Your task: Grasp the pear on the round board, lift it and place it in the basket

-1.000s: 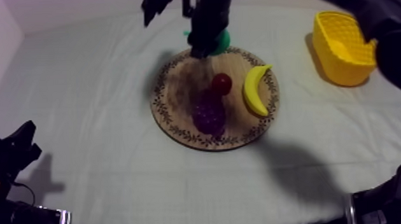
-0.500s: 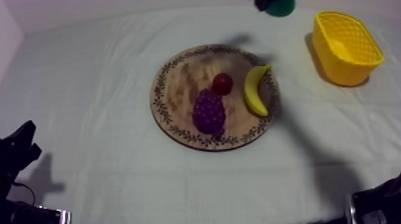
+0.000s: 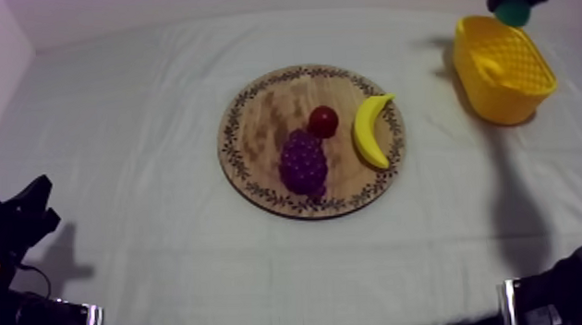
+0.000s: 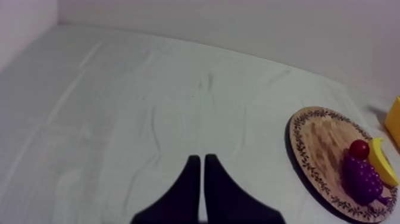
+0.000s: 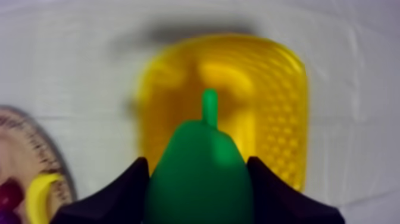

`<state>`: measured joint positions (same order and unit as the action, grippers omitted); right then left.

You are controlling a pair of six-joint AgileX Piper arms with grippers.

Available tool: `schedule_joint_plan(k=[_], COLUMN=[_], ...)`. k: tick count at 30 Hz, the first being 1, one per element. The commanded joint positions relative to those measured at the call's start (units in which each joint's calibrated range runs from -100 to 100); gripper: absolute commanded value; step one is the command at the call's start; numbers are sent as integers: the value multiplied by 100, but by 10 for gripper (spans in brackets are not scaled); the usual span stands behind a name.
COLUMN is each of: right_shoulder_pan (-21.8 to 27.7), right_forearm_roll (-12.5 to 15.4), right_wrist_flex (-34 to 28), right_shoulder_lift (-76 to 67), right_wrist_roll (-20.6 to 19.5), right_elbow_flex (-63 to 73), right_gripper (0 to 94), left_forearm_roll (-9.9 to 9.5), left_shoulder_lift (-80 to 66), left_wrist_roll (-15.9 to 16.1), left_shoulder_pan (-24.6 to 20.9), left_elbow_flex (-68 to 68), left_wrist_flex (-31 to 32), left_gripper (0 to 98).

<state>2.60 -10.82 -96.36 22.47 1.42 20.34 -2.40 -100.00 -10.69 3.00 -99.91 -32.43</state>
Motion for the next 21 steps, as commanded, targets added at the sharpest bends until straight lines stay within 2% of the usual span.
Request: schedule_joint_plan(k=[1,11,14,21], right_shoulder_pan=[389,517,501,532], right_forearm_roll=[11,75,64,-15], right_wrist_flex=[94,488,577,663], right_shoulder_lift=[197,1013,1209,1521], right_wrist_roll=[18,104,117,102], right_elbow_flex=[-36,-204,-230,-109], right_gripper=[377,409,486,758], left_forearm_roll=[-2,-2,-2,-2], left_shoulder_lift=[0,0,0,0], left_wrist_roll=[-1,-3,-3,-6], left_shoulder_pan=[0,0,0,0], left_elbow_flex=[2,2,2,2], left_wrist_flex=[1,1,1,1], left_gripper=[1,1,1,1])
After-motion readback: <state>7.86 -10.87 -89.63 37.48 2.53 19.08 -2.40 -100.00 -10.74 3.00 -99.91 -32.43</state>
